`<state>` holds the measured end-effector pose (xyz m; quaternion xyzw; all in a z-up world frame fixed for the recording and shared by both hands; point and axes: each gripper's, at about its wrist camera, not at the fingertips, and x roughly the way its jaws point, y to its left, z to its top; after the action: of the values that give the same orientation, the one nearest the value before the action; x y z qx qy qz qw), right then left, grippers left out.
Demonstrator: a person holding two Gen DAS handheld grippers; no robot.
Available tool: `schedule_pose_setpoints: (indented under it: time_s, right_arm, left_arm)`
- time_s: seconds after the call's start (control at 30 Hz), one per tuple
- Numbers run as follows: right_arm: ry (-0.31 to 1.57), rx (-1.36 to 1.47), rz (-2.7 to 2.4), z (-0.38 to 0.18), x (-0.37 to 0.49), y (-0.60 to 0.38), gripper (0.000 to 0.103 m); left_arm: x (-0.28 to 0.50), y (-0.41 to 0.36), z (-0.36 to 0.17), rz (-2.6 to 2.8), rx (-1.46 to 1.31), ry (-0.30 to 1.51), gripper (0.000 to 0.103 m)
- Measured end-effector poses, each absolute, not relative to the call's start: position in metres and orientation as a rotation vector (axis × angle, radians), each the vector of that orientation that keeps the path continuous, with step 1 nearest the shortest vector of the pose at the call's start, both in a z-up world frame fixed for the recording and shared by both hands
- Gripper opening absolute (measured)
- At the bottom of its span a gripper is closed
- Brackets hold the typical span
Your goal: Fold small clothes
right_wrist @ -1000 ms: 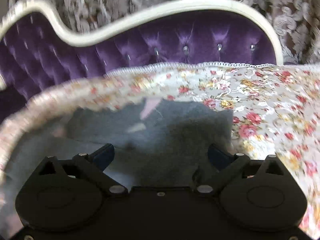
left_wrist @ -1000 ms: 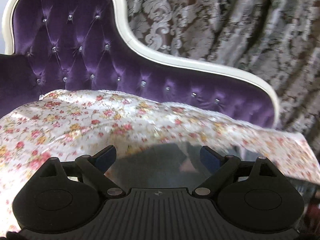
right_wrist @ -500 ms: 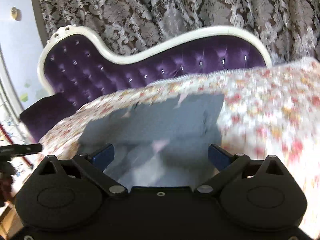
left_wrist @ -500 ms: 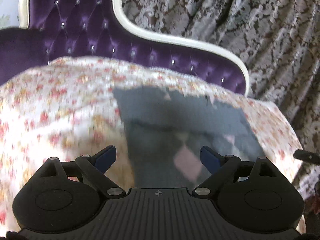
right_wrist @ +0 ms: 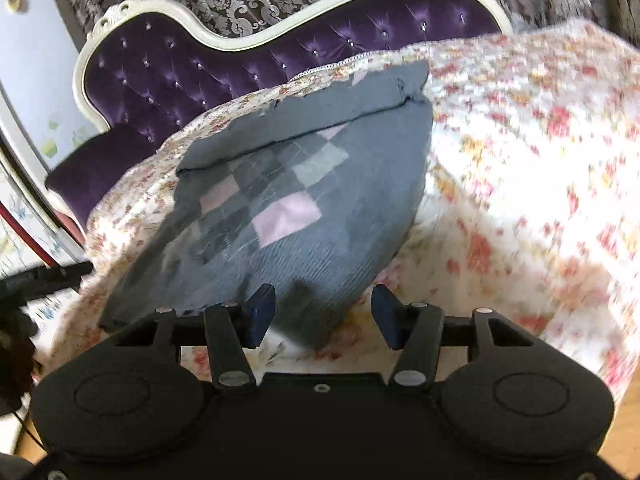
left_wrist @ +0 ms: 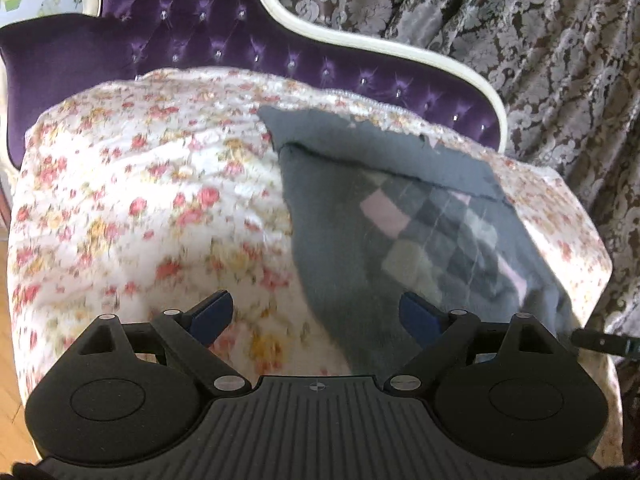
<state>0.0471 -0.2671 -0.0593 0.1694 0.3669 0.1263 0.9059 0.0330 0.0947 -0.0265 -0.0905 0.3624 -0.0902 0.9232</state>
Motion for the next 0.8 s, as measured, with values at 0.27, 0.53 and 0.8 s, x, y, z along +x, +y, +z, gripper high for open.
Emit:
schedule_pose_setpoints:
  time_s: [0.27,0.53,0.8]
  right_arm:
    - [0.737,0.494,0.281,-0.075,0.044,-0.258,0.062]
    - [0.729,0.517,0.265,-0.079,0.047,-0.256,0.051]
    - [0.745,0.501,0.168,-0.079,0.031,-0.275,0.012]
  left_arm:
    - [0.025,0.078,-0.041,-0.222,-0.186,0.806,0.086]
    - [0.027,0.063,-0.041,-0.271,-0.207,0.811,0.086]
    - [0.026,0.055,-0.044,-0.299,-0.202,0.824,0.08]
